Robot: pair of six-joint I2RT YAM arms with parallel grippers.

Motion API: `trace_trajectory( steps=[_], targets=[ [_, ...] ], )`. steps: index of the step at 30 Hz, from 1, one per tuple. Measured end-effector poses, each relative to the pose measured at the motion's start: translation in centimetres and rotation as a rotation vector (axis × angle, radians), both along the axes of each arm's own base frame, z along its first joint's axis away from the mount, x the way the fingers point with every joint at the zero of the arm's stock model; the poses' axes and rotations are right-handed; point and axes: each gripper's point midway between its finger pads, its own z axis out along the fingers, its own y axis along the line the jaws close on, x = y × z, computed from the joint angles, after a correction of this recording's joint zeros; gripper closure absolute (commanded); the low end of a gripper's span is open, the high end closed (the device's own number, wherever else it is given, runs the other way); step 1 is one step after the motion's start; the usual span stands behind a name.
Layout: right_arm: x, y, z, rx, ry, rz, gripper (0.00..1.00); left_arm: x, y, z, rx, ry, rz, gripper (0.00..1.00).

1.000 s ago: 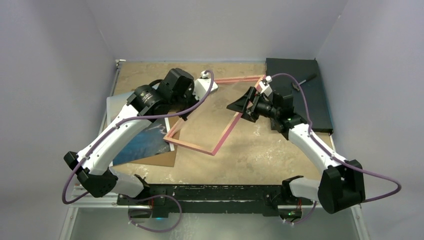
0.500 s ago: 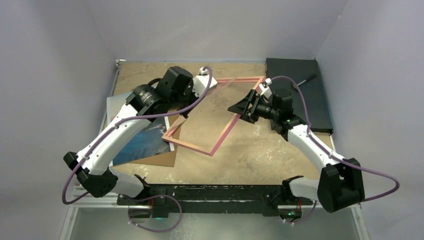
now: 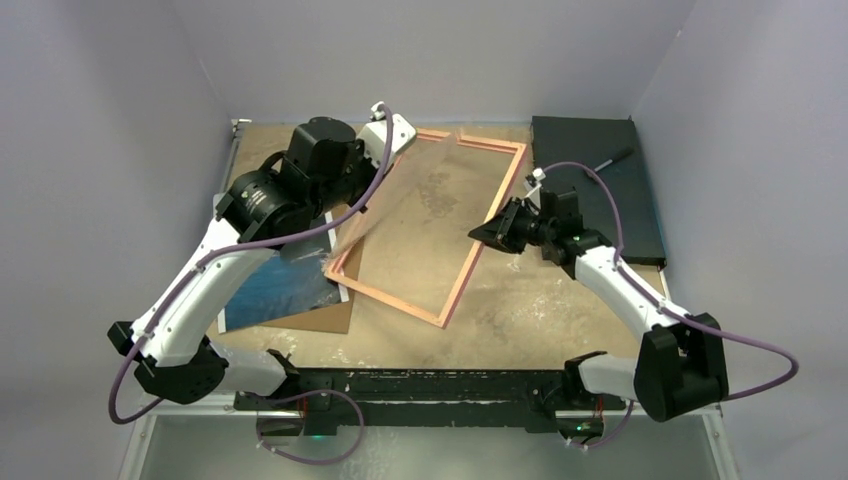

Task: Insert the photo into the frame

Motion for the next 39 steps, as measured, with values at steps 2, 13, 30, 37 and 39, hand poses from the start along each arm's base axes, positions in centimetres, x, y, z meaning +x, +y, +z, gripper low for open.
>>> trace_trajectory(
  steps=[2,13,30,37,39],
  targets=[
    [0.6,-0.1,0.2,-0.020,0.010,-0.012,0.98,0.1,0.2,0.4,-0.005,-0.016,0.009,1.00],
    [4.2,-3.0,-8.8,-0.351,0.180,-0.042,1.00,0.1,1.1,2.4,-0.027,-0.090,0.026,1.00],
    [4.1,-4.5,-11.8,-0.450,0.223,-0.063,1.00,-3.4,-1.5,-14.0,0.197,0.260,-0.261,0.42],
    [4.1,-4.4,-12.0,-0.446,0.223,-0.056,1.00,-6.6,-1.1,-20.7,0.355,0.349,-0.469,0.32],
    [4.1,-4.4,-12.0,-0.444,0.223,-0.054,1.00,-7.4,-0.6,-22.4,0.420,0.351,-0.526,0.31]
  ],
)
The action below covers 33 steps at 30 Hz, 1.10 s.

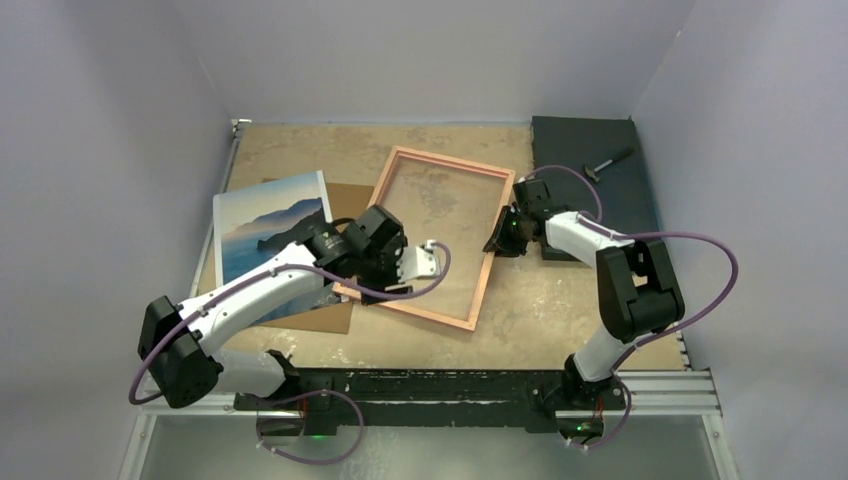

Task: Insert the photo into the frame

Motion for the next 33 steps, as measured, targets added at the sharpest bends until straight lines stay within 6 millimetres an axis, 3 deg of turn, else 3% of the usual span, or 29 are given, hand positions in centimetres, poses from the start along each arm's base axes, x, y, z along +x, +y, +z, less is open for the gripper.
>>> trace_trajectory(
  steps=[4,9,16,23,33],
  targets=[
    [-0.1,0.1,0.0,0.005,0.002,0.006,1.00,-1.8,2.9,-4.2,0.142,-0.010,-0.106,0.28],
    [-0.2,0.4,0.3,0.018,0.004,0.020,1.00,-3.2,5.4,-6.9,0.256,-0.097,-0.220,0.30],
    [-0.3,0.7,0.5,0.034,0.007,0.036,1.00,-2.3,6.9,-8.1,0.289,-0.243,-0.240,0.37],
    [-0.3,0.7,0.5,0.032,0.006,0.045,1.00,-1.6,8.2,-10.1,0.352,-0.295,-0.230,0.55],
    [-0.4,0.8,0.6,0.037,0.005,0.057,1.00,0.7,7.4,-8.8,0.339,-0.409,-0.175,0.74]
  ],
)
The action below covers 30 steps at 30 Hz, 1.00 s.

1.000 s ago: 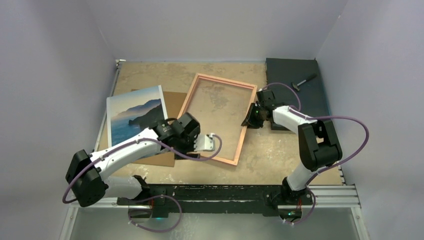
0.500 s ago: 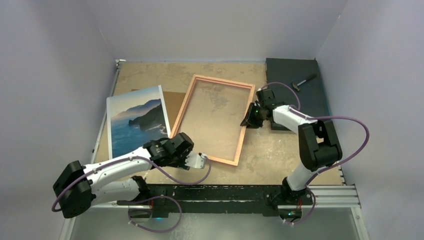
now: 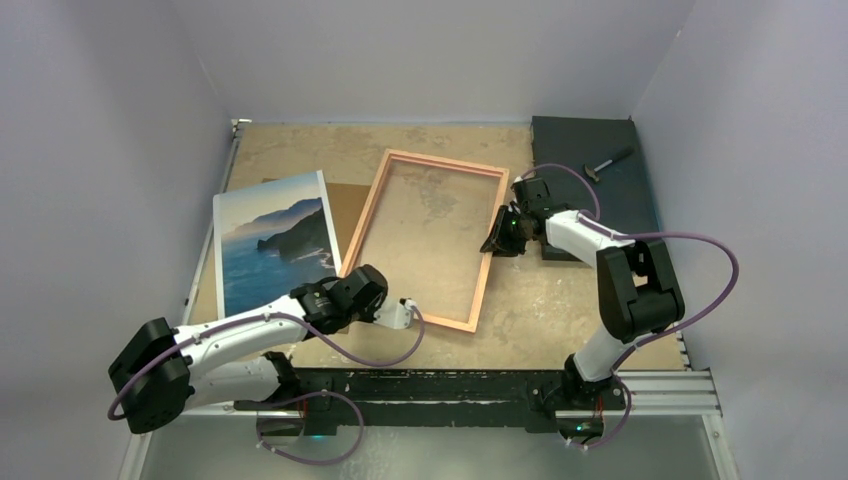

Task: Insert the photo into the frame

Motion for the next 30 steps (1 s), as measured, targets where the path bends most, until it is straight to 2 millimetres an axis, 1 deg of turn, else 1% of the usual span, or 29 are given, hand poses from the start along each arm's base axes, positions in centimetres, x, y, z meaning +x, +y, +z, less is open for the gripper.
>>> trace_trajectory(
  steps=[2,5,7,9,12,16,18,21,24,27,30],
  targets=[
    [0.0,0.1,0.0,0.003,0.000,0.003,1.00,0.0,0.0,0.0,0.001,0.000,0.002,0.71],
    [-0.1,0.1,0.0,0.005,0.000,0.006,1.00,-0.6,0.1,-0.3,0.002,0.039,0.001,0.58],
    [-0.1,0.1,0.0,0.006,0.001,0.007,1.00,-1.3,-0.1,-0.3,-0.008,0.079,-0.010,0.53],
    [-0.1,0.1,0.1,0.007,0.001,0.008,1.00,-1.8,-0.4,-0.4,-0.023,0.109,-0.019,0.51],
    [-0.1,0.2,0.1,0.008,0.001,0.011,1.00,-2.3,-0.1,-0.9,-0.005,0.140,-0.022,0.51],
    [-0.1,0.2,0.1,0.009,0.000,0.014,1.00,-2.3,1.1,-2.7,0.067,0.145,0.002,0.59],
    [-0.1,0.2,0.1,0.008,-0.001,0.016,1.00,-2.2,1.7,-3.4,0.102,0.143,0.013,0.66],
    [-0.1,0.1,0.1,0.007,-0.002,0.020,1.00,-1.5,1.5,-3.1,0.094,0.108,0.024,0.79],
    [-0.1,0.1,0.0,0.005,-0.003,0.022,1.00,-1.1,1.3,-2.8,0.086,0.082,0.032,0.89],
    [-0.1,0.0,0.0,0.005,-0.003,0.020,1.00,-0.9,1.4,-2.6,0.085,0.073,0.036,0.95],
    [0.0,-0.1,0.0,0.004,-0.004,0.018,1.00,-0.6,1.2,-2.3,0.079,0.056,0.041,0.98]
  ],
)
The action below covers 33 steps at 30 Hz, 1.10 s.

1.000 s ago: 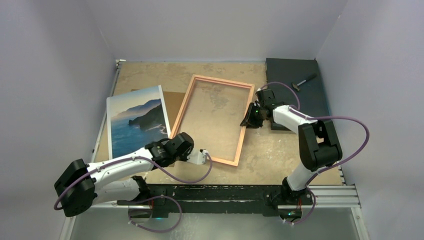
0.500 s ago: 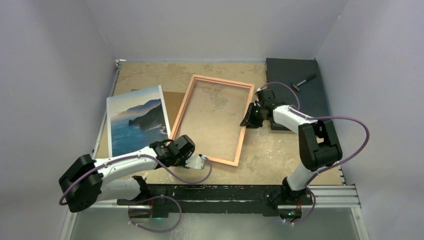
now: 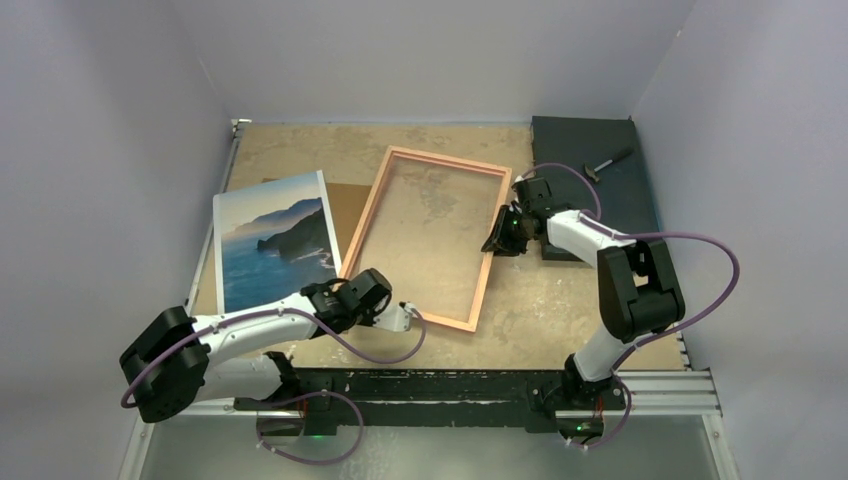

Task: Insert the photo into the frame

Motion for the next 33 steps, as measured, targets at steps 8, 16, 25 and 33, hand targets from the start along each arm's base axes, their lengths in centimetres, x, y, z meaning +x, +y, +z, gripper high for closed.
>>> trace_trajectory(
  steps=[8,16,25,33],
  targets=[
    [-0.1,0.1,0.0,-0.001,-0.003,0.018,1.00,1.9,-0.7,1.5,-0.034,-0.106,0.036,1.00],
    [-0.1,0.0,0.0,-0.002,-0.005,0.021,1.00,3.0,-1.0,3.3,-0.079,-0.187,0.074,1.00],
    [0.0,-0.1,0.1,0.016,-0.002,0.022,0.98,3.5,-1.8,7.9,-0.257,-0.271,0.134,1.00],
    [0.1,0.0,0.3,0.041,-0.002,0.022,1.00,3.0,-2.8,8.7,-0.323,-0.220,0.156,0.86]
  ],
)
